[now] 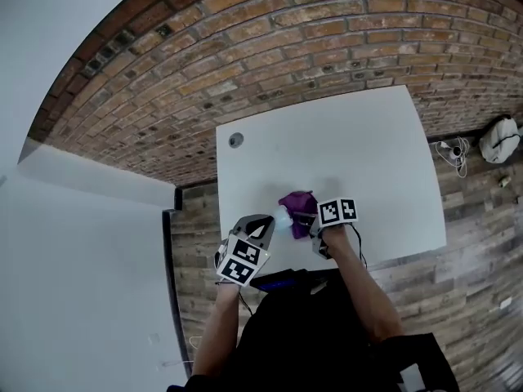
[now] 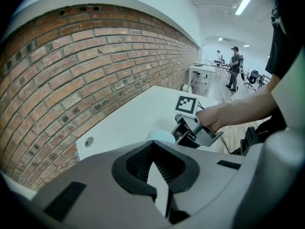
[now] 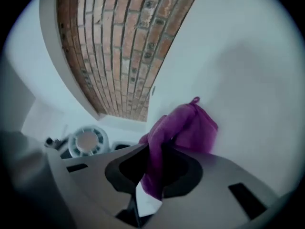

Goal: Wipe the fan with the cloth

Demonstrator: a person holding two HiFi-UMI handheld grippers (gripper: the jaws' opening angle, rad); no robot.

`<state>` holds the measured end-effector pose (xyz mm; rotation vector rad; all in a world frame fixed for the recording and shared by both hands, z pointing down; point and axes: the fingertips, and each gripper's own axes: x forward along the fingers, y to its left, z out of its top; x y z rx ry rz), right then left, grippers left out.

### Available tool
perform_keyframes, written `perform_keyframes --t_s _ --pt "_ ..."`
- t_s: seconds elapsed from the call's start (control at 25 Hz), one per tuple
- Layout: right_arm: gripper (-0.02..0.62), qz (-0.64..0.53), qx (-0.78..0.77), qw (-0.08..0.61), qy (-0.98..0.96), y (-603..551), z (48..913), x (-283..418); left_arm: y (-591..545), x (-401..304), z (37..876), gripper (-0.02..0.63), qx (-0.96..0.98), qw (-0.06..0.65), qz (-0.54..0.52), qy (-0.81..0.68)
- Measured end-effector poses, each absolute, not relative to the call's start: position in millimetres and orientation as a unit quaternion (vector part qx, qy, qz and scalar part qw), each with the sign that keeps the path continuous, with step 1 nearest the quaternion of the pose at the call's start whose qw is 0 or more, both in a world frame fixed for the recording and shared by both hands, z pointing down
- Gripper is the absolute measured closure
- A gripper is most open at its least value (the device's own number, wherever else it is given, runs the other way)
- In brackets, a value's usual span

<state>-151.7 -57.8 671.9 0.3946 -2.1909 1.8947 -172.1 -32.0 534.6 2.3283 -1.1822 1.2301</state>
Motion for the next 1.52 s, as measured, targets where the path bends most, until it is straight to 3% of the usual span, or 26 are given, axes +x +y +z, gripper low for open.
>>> perform_keyframes --t_s 0.12,0.32,0.4,0.56,0.76,0.92,1.0,1.2,1.28,1.4,1.52 --pt "0.531 0.569 0.146 0.200 -0.784 -42 686 -137 -33 -173 534 0.601 0.801 0.125 0.422 -0.406" --pt "0.531 0.459 0.215 0.183 -0.843 -115 651 -141 -33 -176 535 0.601 0.800 0.126 0.422 -0.407" --pt "0.531 0.458 0.185 0.187 -0.849 -124 649 -162 -32 -177 535 0.601 0.798 0.126 0.423 -0.409" --pt "0.531 0.477 0.129 0.265 -0.828 -95 683 -185 -31 -173 534 0.601 0.798 0.126 0.422 -0.412" --pt "0.531 0.486 0.155 0.256 -0.821 -72 684 -160 -34 -175 532 0.601 0.799 0.122 0.420 -0.413" --pt "0.529 0.461 0.093 0.332 -0.817 -16 693 -132 -33 -175 533 0.601 0.801 0.124 0.419 -0.410" --pt "0.529 0.460 0.114 0.323 -0.819 -25 688 -119 -33 -177 533 0.601 0.802 0.124 0.417 -0.410" --pt "0.531 0.443 0.195 0.202 -0.851 -117 644 -140 -33 -179 533 0.601 0.802 0.123 0.410 -0.416" --pt "0.531 0.452 0.165 0.204 -0.853 -122 647 -166 -32 -180 535 0.601 0.800 0.125 0.414 -0.417" --pt "0.529 0.469 0.136 0.263 -0.832 -95 680 -179 -30 -176 536 0.601 0.799 0.128 0.415 -0.416" --pt "0.531 0.483 0.156 0.250 -0.825 -75 686 -164 -32 -174 534 0.601 0.803 0.124 0.409 -0.415"
